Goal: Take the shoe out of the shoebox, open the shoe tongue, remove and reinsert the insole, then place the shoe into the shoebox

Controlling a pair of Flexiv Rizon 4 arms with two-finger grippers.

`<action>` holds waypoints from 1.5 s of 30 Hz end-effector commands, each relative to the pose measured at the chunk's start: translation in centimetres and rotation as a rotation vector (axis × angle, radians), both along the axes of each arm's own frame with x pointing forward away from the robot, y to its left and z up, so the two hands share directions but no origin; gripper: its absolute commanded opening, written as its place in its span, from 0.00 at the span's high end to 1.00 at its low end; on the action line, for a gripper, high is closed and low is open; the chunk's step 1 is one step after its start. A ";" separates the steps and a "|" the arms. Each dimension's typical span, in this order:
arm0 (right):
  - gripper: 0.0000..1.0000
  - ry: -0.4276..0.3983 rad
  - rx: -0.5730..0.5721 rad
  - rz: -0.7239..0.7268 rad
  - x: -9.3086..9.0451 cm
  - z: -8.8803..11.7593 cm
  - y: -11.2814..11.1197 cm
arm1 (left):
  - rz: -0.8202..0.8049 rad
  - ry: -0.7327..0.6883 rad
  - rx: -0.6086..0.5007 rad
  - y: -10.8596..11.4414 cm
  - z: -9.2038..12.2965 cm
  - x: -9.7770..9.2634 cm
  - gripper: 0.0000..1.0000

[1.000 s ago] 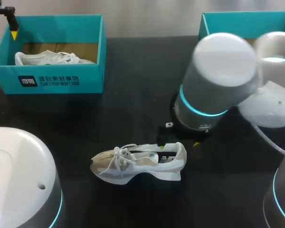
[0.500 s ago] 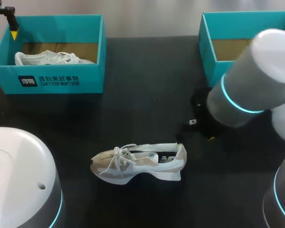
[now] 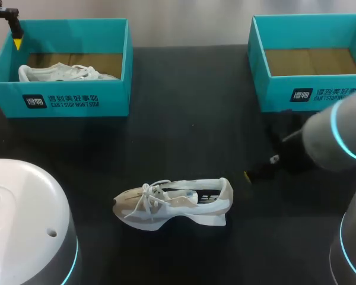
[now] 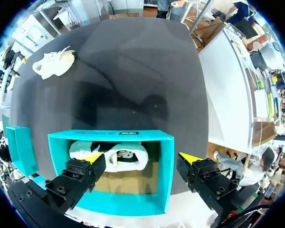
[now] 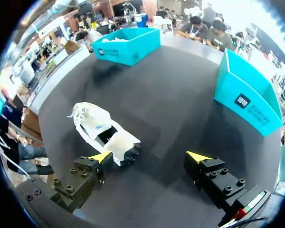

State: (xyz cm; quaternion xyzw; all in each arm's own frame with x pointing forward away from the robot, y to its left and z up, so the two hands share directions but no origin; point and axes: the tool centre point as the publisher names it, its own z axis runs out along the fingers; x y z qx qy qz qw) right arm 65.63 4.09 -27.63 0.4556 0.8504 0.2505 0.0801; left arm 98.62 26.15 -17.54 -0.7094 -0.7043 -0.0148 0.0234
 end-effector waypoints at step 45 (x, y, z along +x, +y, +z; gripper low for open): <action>0.00 -0.464 0.485 0.777 -1.0 -10.1 -4.9 | 0.000 -0.003 0.002 0.0 0.0 -0.2 0.00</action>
